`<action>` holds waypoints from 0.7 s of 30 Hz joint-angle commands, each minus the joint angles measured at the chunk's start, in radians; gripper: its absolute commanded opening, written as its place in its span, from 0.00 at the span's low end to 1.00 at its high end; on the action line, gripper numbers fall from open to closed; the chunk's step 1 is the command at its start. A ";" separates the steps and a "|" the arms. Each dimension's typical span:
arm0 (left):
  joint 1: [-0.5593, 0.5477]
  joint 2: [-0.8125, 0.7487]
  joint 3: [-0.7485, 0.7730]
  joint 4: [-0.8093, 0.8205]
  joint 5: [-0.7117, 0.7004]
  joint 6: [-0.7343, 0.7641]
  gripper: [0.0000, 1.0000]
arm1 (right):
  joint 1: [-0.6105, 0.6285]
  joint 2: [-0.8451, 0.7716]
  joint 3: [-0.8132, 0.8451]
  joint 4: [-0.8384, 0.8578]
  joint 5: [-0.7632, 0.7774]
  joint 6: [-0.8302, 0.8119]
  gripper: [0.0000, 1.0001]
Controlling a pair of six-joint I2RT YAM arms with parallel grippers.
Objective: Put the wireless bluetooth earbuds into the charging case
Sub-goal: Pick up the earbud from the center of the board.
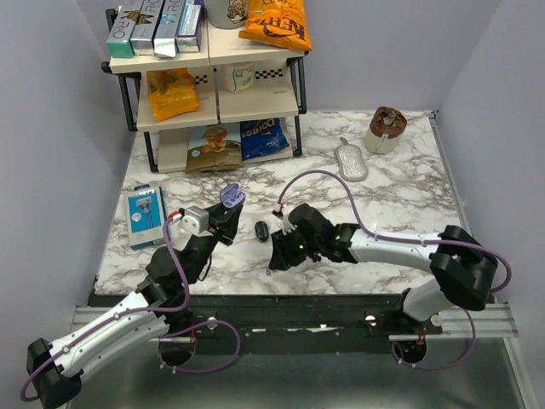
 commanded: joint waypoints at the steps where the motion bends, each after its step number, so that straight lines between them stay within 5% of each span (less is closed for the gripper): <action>1: 0.000 -0.017 -0.009 -0.034 -0.022 0.005 0.00 | 0.009 0.076 0.059 -0.045 0.003 0.018 0.49; 21: 0.000 0.016 -0.005 -0.010 0.000 0.001 0.00 | 0.008 0.217 0.113 -0.095 0.056 -0.002 0.51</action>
